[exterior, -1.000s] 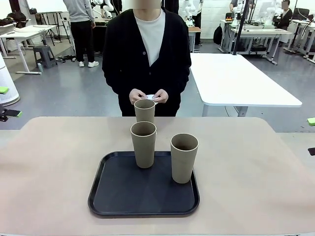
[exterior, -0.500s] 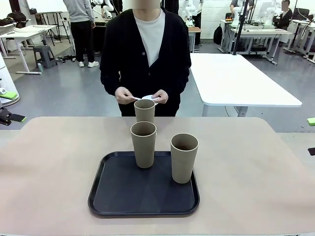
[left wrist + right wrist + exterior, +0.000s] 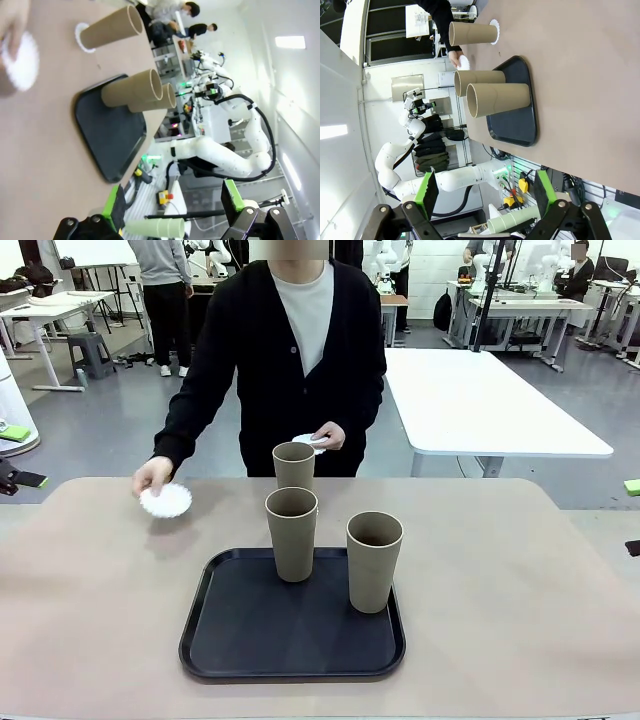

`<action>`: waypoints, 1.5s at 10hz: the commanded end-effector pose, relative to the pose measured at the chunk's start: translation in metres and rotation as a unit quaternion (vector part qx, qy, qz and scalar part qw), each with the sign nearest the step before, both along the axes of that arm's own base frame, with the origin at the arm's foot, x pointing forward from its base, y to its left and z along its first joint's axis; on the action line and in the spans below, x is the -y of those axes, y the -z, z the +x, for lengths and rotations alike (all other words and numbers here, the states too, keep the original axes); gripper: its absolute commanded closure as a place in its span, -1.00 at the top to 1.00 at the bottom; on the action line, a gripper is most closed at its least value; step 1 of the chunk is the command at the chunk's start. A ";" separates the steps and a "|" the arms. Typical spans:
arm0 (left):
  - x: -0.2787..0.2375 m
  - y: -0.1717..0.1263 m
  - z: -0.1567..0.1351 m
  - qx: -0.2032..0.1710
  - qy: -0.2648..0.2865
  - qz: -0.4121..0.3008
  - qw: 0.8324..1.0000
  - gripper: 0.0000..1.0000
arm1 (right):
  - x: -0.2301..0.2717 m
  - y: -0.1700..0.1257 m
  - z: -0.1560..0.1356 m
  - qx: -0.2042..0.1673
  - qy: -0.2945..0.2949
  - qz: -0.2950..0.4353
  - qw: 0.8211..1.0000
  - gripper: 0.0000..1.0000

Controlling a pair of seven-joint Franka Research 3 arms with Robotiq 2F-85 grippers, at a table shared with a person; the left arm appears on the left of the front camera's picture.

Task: Place coasters on the table and set cups on them.
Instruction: Take one Reusable plastic cup from the Flat Tray and place it on a coaster set by the human.

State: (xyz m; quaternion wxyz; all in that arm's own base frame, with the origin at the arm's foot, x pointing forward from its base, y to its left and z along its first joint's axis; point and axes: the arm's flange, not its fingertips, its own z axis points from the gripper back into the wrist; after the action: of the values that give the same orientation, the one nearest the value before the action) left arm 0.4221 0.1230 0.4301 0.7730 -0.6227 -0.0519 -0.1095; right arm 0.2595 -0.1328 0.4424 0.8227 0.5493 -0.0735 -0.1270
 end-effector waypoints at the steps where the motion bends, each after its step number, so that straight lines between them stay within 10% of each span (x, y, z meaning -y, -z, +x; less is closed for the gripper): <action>1: -0.002 -0.003 0.001 0.003 -0.004 -0.006 1.000 1.00 | 0.000 -0.001 0.001 0.007 -0.001 0.008 1.000 1.00; 15: -0.002 -0.003 0.001 0.003 -0.004 -0.006 1.000 1.00 | 0.000 -0.001 0.001 0.007 -0.001 0.008 1.000 1.00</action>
State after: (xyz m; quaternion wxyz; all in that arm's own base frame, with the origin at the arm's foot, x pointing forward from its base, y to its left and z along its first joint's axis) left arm 0.4221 0.1230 0.4302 0.7730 -0.6228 -0.0520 -0.1095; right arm 0.2595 -0.1328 0.4424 0.8227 0.5493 -0.0734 -0.1270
